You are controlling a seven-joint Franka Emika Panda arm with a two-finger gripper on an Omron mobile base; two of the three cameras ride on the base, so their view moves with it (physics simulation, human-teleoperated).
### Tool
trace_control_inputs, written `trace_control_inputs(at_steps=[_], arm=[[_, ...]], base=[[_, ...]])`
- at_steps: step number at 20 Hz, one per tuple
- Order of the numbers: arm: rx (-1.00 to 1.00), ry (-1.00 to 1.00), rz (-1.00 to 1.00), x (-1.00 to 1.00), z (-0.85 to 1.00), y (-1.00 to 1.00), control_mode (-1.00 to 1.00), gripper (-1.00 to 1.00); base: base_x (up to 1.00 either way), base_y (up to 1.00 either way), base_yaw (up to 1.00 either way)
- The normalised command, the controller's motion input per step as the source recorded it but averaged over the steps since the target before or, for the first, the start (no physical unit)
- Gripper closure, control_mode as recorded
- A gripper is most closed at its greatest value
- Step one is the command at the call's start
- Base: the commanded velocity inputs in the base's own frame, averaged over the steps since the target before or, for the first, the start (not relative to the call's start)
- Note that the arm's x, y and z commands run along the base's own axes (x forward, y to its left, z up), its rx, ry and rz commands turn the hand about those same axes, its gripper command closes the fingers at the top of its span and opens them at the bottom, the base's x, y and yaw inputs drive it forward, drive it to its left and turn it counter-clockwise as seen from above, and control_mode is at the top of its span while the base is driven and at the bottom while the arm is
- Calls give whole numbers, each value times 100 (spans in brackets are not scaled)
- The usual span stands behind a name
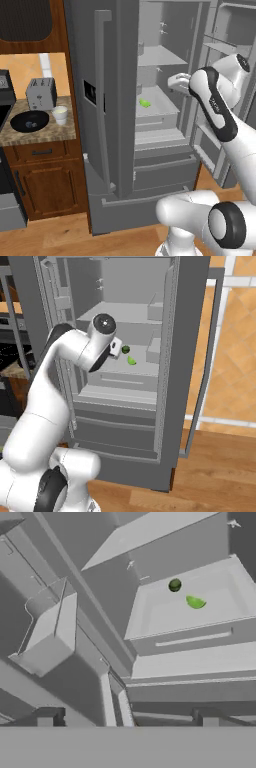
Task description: Grab a lemon wedge from the fridge and one ice cube from the ice bowl, and put them in the glass of lemonade.
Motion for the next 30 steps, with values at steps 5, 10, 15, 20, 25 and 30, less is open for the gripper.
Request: trace_control_inputs(at_steps=[5,10,15,20,25,30], arm=[[12,-2,4,94,-14,4,-100,-100],[11,0,2,91,-13,24,-100,-100],[6,1,0,73,-10,46,-100,-100],[10,11,4,33,-15,63,-100,-100],[26,4,10,19,-19,45,-100,-100],[25,1,9,5,-16,85,-100,-100]], base=[[0,0,0],[0,0,0],[0,0,0],[0,0,0],[0,0,0],[0,0,0]])
